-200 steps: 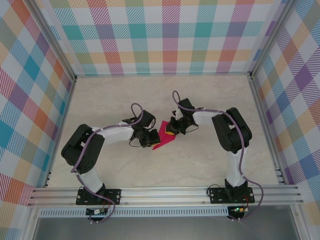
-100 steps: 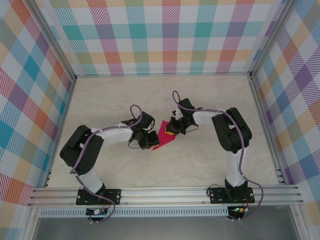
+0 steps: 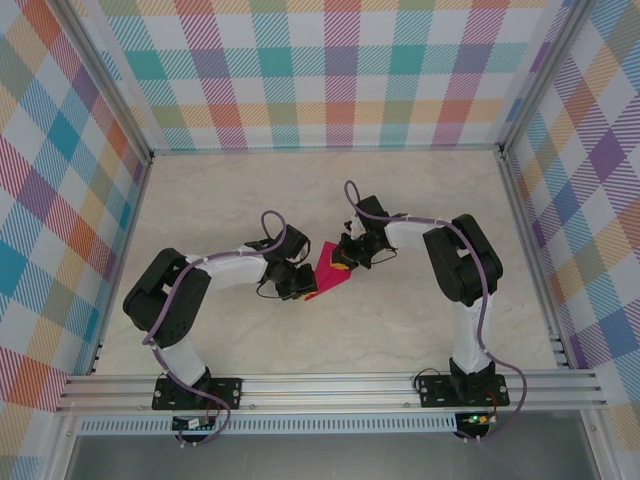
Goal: Fold a paper plane with a square sheet of paper (pick it up from the middle)
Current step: Fourth fold the wing at the center of the table.
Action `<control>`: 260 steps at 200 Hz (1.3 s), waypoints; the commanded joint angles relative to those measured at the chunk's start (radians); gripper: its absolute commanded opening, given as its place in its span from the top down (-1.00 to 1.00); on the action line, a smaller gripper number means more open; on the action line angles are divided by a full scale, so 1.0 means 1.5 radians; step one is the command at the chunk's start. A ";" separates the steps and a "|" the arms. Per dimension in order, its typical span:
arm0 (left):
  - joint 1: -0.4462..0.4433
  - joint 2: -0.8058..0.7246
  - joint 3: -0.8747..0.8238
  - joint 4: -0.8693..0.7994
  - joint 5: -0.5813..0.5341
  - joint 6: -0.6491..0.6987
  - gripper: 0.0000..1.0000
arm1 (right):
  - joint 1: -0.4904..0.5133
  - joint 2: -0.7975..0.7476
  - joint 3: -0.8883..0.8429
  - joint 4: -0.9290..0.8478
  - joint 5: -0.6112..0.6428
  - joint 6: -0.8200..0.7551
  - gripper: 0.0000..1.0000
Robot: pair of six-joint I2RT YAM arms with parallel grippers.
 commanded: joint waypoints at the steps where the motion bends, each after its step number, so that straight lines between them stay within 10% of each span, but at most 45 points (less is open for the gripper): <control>1: -0.005 0.014 -0.002 -0.045 -0.019 0.009 0.73 | 0.002 0.055 -0.018 -0.060 0.091 -0.002 0.93; 260: -0.006 -0.030 -0.049 -0.044 -0.005 -0.005 0.71 | 0.002 0.069 -0.017 -0.065 0.094 0.003 0.94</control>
